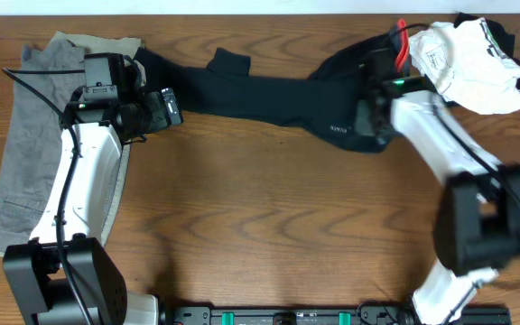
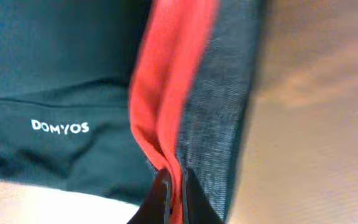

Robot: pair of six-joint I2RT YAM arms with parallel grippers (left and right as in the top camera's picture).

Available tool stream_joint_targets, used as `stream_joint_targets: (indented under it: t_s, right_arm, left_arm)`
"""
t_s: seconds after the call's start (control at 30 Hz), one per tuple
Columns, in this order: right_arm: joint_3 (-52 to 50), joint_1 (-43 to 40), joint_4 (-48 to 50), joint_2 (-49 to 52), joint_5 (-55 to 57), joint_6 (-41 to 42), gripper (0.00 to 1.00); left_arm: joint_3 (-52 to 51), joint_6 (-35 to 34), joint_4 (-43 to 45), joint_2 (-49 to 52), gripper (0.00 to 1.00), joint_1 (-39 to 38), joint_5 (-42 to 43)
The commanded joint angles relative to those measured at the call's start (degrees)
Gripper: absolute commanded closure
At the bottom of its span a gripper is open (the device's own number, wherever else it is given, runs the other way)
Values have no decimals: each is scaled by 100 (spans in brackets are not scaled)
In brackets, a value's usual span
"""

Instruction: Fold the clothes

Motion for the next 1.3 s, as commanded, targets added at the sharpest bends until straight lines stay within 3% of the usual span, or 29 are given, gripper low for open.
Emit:
stream_joint_targets:
  t_s: [0.0,0.2,0.47,0.5,0.53,0.57,0.6,0.63,0.8,1.03,1.13,1.27]
  right_arm:
    - [46,-365,-393,-710,81,122,99]
    - [7,-953,-1467,-922,76,140,99]
    - [-485,-1447,-1731,-920,-686,-96,99]
    - [-533,-1460,-1733,-922,-708,-105,95]
    - [-597,-1473,-1735,-920,-715,-111,79]
    - [-629,-1471,-1735,-920,-726,-170,51]
    - [-643,-1471,-1738,-920,-748,-247,14]
    - [-643,-1469,-1742,-922,-778,-304,1]
    - [-640,-1456,-1506,-1069,-938,-474,1]
    - [-640,-1187,-457,-1534,-2039,-1095,1]
    - [-640,-988,-181,-1593,-2072,-1231,9]
    - [-640,-769,-57,-1593,-2070,-1333,12]
  left_arm:
    - [-17,140,-2,76,2,4,-35]
    - [-17,144,-61,76,2,4,-35]
    - [-17,348,-177,76,2,4,-35]
    - [-17,389,-181,76,2,4,-37]
    - [-17,431,-184,76,2,4,-37]
    - [-17,444,-184,76,2,4,-37]
    - [-17,446,-181,76,2,4,-37]
    - [-17,468,-177,76,2,4,-37]
    - [-17,568,-166,76,2,2,-37]
    - [-17,1038,-144,487,2,2,-157]
    - [-17,1036,208,927,1,4,-501]
    - [-17,1043,861,1390,1,2,-1005]
